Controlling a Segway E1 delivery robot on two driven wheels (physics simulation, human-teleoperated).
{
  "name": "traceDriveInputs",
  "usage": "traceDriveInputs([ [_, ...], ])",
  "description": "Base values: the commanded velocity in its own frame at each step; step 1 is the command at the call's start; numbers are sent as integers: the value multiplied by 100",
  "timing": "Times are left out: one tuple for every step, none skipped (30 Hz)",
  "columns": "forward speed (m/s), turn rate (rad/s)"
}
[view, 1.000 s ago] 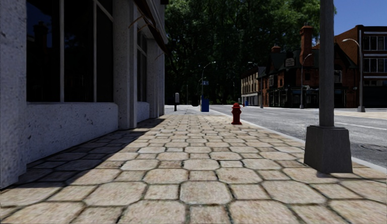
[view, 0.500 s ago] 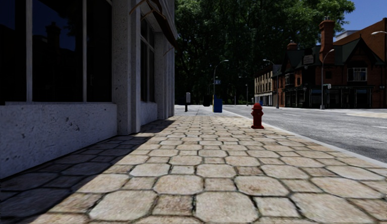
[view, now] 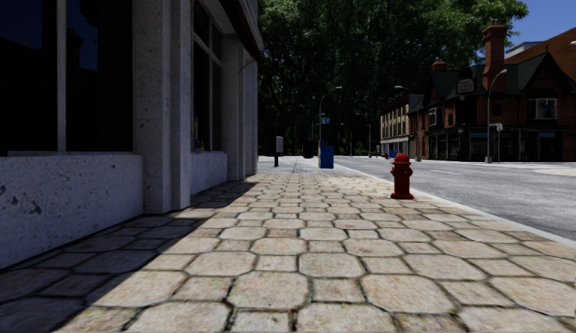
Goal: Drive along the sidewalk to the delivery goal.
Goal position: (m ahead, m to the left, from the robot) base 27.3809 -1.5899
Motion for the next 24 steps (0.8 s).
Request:
traceDriveInputs([
  [200,0],
  [200,0],
  [200,0],
  [200,0],
  [200,0],
  [200,0],
  [200,0],
  [200,0],
  [200,0],
  [200,0],
  [200,0],
  [200,0],
  [200,0],
  [200,0],
  [200,0],
  [200,0],
  [200,0],
  [200,0],
  [200,0],
  [200,0],
  [200,0],
  [200,0],
  [200,0],
  [200,0],
])
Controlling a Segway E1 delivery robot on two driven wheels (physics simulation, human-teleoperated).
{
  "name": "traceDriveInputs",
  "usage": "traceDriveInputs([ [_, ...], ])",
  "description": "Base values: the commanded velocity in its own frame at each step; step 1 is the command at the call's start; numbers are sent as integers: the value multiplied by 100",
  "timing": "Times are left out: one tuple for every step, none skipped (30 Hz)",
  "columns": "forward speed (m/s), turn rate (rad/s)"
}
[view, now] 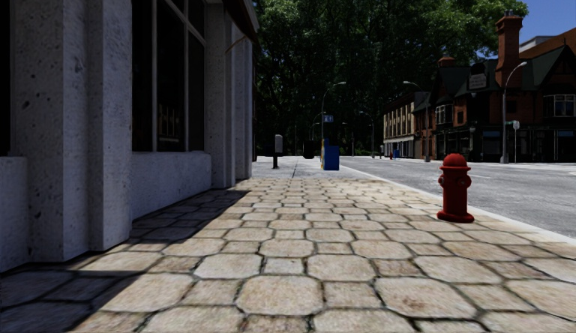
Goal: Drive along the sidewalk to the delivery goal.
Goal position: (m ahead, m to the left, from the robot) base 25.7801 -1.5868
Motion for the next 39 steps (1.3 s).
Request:
traceDriveInputs([
  [200,0],
  [200,0],
  [200,0],
  [200,0],
  [200,0],
  [200,0],
  [200,0],
  [200,0],
  [200,0],
  [200,0],
  [200,0],
  [200,0],
  [200,0],
  [200,0],
  [200,0],
  [200,0],
  [200,0],
  [200,0],
  [200,0],
  [200,0],
  [200,0],
  [200,0],
  [200,0],
  [200,0],
  [200,0],
  [200,0],
  [200,0],
  [200,0],
  [200,0],
  [200,0],
  [200,0],
  [200,0],
  [200,0],
  [200,0],
  [200,0],
  [200,0],
  [200,0],
  [200,0],
  [200,0],
])
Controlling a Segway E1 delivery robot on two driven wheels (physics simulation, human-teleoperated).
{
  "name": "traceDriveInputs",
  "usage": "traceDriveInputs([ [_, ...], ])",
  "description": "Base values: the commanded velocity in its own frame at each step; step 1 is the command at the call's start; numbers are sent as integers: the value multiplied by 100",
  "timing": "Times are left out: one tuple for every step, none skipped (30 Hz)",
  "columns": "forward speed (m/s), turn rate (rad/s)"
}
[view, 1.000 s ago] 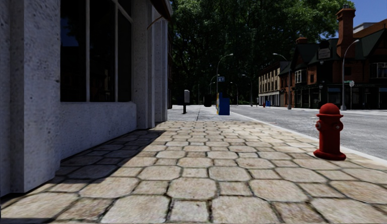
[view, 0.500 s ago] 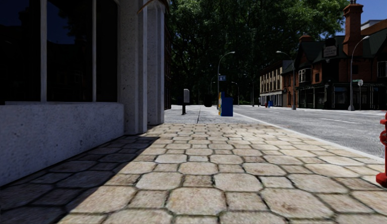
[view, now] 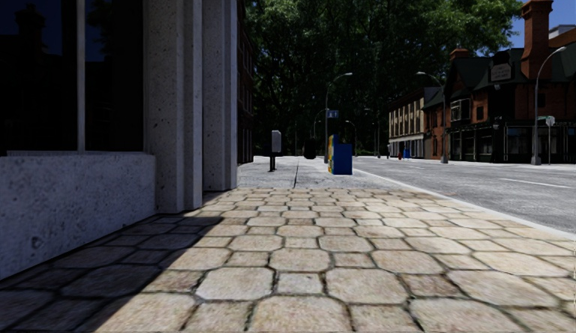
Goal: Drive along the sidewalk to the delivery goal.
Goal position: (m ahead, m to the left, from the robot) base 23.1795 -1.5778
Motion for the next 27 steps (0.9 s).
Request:
traceDriveInputs([
  [200,0],
  [200,0],
  [200,0],
  [200,0],
  [200,0],
  [200,0],
  [200,0],
  [200,0],
  [200,0],
  [200,0],
  [200,0],
  [200,0],
  [200,0],
  [200,0],
  [200,0],
  [200,0],
  [200,0],
  [200,0],
  [200,0],
  [200,0],
  [200,0],
  [200,0],
  [200,0],
  [200,0],
  [200,0],
  [200,0],
  [200,0],
])
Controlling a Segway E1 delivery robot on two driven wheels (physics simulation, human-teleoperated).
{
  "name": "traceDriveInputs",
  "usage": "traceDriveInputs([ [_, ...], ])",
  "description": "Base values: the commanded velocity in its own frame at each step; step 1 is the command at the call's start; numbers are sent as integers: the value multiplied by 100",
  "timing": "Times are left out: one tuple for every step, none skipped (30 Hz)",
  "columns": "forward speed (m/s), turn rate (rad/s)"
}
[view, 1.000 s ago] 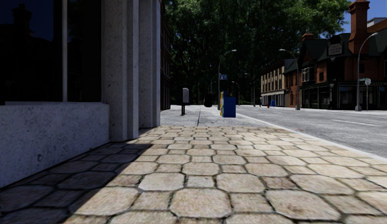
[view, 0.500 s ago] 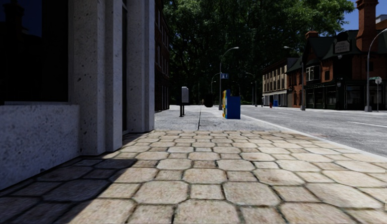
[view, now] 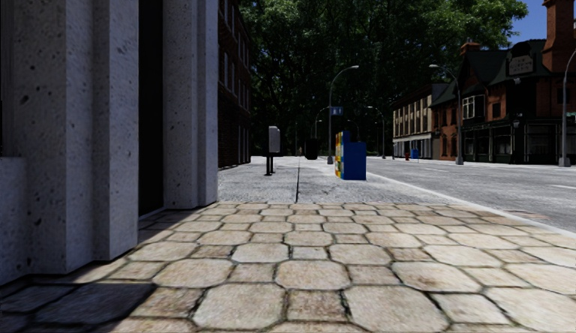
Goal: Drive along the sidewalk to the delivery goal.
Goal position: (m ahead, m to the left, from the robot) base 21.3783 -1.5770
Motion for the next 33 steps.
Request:
traceDriveInputs([
  [200,0],
  [200,0],
  [200,0],
  [200,0],
  [200,0],
  [200,0],
  [200,0],
  [200,0],
  [200,0],
  [200,0],
  [200,0],
  [200,0],
  [200,0],
  [200,0],
  [200,0],
  [200,0],
  [200,0],
  [200,0],
  [200,0],
  [200,0],
  [200,0],
  [200,0],
  [200,0],
  [200,0],
  [200,0],
  [200,0],
  [200,0],
  [200,0],
  [200,0],
  [200,0],
  [200,0],
  [200,0],
  [200,0],
])
